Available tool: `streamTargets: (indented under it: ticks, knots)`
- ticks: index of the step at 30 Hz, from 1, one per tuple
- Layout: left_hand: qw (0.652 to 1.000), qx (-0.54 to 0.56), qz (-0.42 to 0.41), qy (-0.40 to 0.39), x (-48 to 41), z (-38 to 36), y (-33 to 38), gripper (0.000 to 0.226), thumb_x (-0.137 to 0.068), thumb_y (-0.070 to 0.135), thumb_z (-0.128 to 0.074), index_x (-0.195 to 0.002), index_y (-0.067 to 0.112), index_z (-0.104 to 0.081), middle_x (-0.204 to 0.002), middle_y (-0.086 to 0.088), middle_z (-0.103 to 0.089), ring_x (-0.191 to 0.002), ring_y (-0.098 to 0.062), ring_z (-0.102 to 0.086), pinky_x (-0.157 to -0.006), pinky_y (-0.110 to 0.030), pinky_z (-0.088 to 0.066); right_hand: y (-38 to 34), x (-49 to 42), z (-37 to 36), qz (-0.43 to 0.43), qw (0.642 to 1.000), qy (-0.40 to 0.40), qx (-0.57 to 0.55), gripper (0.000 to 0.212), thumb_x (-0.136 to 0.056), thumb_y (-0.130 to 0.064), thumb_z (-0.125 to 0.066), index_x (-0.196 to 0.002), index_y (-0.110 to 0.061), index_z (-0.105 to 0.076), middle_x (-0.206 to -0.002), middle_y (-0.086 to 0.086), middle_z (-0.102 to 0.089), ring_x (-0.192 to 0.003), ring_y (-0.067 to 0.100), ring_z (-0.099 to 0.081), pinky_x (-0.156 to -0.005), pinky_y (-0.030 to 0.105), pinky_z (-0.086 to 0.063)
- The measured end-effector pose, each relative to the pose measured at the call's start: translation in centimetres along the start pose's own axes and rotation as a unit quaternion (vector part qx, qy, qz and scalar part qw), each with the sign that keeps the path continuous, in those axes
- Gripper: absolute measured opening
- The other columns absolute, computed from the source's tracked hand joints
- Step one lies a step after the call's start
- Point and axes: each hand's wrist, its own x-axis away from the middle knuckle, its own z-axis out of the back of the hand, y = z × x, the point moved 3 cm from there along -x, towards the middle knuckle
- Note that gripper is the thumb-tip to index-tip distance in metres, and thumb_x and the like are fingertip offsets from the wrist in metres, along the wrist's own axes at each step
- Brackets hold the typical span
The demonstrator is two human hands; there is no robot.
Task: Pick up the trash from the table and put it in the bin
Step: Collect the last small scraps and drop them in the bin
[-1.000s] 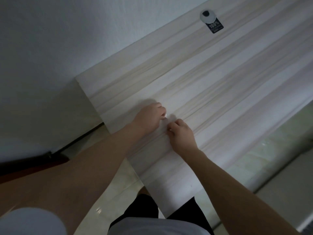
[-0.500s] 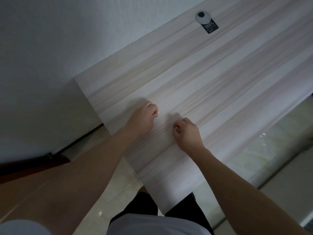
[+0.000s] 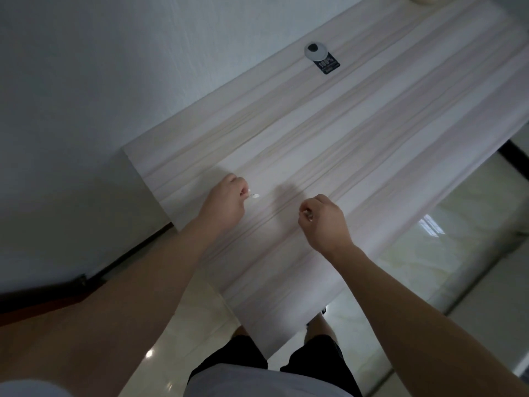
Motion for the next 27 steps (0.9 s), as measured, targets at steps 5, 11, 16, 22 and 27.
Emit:
streamTargets:
  ticks: [5,11,16,22,27]
  knots:
    - [1.0,-0.005,0.002,-0.015,-0.2,-2.3,0.7,0.008,-0.081,0.005,-0.059,-0.074,0.008,-0.058,-0.089,-0.01,-0.055,-0.074,-0.029,-0.057,-0.066,-0.039,-0.048,1.3,0.5,-0.2,0.01,1.0,-0.016,0.001,0.011,-0.086,-0.01,-0.056,-0.084,-0.008,-0.066,-0.088,0.005,-0.058,-0.072,0.023,-0.057,-0.065,0.034,-0.05]
    - [1.0,-0.011,-0.003,0.001,-0.6,-3.6,0.8,0.01,-0.072,0.005,-0.056,-0.065,0.01,-0.053,-0.076,-0.007,-0.054,-0.067,-0.027,-0.053,-0.06,-0.037,-0.045,2.7,0.9,0.0,0.008,1.0,-0.027,-0.007,0.011,-0.086,-0.009,-0.055,-0.083,-0.009,-0.066,-0.088,0.003,-0.057,-0.071,0.022,-0.058,-0.065,0.032,-0.049]
    - [0.999,-0.033,0.026,0.006,-1.5,-4.0,1.1,0.014,-0.069,0.001,-0.057,-0.062,0.011,-0.052,-0.067,-0.009,-0.055,-0.063,-0.029,-0.051,-0.056,-0.035,-0.039,3.5,0.5,0.1,0.009,0.999,-0.033,0.002,0.01,-0.086,-0.009,-0.056,-0.084,-0.009,-0.066,-0.089,0.004,-0.058,-0.072,0.022,-0.058,-0.066,0.031,-0.048]
    - [0.998,-0.035,0.051,-0.006,-1.4,-4.0,1.1,0.02,-0.069,0.001,-0.056,-0.06,0.016,-0.047,-0.061,-0.005,-0.052,-0.061,-0.027,-0.05,-0.055,-0.03,-0.032,3.7,0.1,0.0,0.008,1.0,-0.026,-0.002,0.011,-0.086,-0.009,-0.056,-0.083,-0.009,-0.066,-0.089,0.004,-0.058,-0.072,0.023,-0.059,-0.066,0.032,-0.05]
    - [0.998,-0.037,0.057,0.012,-0.8,-2.2,1.0,0.021,-0.071,0.002,-0.057,-0.062,0.017,-0.046,-0.066,-0.008,-0.059,-0.064,-0.026,-0.054,-0.058,-0.027,-0.029,3.2,-0.3,0.5,0.013,1.0,-0.022,-0.01,0.011,-0.086,-0.011,-0.056,-0.084,-0.009,-0.066,-0.089,0.004,-0.058,-0.072,0.024,-0.059,-0.067,0.036,-0.052]
